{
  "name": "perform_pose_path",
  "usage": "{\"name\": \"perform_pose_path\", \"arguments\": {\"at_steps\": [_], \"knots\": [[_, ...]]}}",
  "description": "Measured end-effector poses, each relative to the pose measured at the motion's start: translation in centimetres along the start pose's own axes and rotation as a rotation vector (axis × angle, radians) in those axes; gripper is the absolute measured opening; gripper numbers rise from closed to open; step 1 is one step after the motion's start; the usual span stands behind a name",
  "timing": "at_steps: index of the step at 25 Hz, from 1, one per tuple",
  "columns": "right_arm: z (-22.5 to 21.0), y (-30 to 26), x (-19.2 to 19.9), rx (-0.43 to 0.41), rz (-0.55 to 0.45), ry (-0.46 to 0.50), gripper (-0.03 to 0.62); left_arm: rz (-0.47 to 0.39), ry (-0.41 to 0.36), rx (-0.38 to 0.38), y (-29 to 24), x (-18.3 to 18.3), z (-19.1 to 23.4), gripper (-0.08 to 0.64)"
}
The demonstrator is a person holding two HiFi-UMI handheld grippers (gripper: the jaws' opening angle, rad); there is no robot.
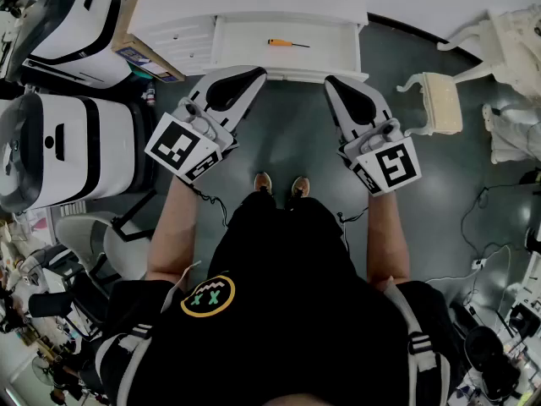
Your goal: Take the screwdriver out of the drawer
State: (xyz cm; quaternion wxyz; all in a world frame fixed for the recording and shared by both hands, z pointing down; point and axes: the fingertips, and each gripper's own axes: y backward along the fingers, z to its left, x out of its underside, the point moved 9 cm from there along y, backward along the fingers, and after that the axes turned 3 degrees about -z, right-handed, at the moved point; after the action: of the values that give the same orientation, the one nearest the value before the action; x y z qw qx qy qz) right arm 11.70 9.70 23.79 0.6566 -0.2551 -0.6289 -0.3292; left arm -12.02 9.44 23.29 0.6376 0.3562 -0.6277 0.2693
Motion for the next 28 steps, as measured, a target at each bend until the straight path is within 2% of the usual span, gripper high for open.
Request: {"name": "perform_pose_path", "arguments": {"at_steps": [24,26,28], "knots": [[-0.05,0.11,-0.09,0.019,-0.022,-0.021,0.028,0.001,-0.001,0.0,0.46,-0.07,0.11,0.02],[0.02,0.04,-0.08,0.017,-0.022,-0.021,0.051,0.002,-0.001,0.001,0.55,-0.09,0.18,0.02],[0.05,-0.02,-0.01,0.007,-0.02,-0.024,0.109,0.003,-0.001,0.001,0.55,-0.09,0.2,0.02]]}}
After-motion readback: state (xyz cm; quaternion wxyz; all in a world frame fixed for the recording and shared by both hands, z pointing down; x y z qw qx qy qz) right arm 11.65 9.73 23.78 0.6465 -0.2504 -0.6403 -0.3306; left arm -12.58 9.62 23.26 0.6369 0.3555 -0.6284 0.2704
